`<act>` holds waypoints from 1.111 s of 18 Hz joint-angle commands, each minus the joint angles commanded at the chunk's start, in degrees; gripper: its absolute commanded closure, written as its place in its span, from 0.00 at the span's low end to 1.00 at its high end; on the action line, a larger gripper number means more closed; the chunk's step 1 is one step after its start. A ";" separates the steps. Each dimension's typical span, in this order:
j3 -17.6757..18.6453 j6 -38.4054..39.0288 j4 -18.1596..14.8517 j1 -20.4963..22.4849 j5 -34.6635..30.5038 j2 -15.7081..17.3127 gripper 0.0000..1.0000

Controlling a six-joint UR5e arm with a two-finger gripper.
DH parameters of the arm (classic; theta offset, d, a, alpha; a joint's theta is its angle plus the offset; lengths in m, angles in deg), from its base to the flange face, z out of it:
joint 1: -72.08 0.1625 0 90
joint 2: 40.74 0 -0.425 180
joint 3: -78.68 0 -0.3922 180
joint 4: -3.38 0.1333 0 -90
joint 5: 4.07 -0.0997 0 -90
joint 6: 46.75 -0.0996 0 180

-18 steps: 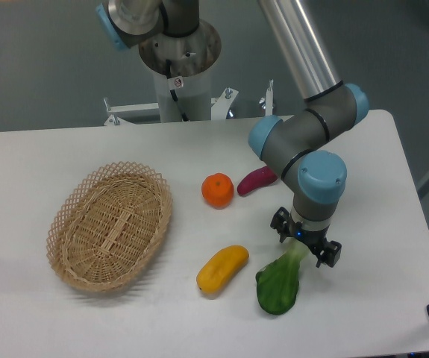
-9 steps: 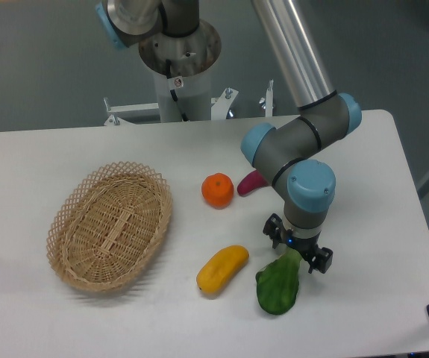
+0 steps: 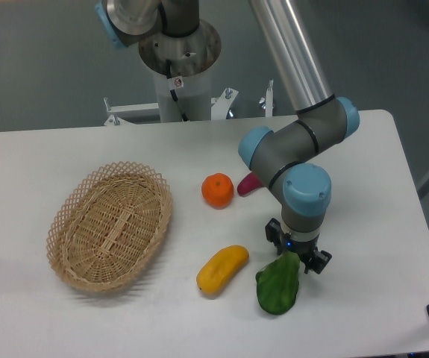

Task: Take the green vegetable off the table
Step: 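Close the gripper on the leafy top of the bok choy, then lift the bok choy up and carry it away from the basket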

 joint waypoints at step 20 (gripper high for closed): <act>-3.51 0.70 -9.03 5.00 1.32 8.35 0.77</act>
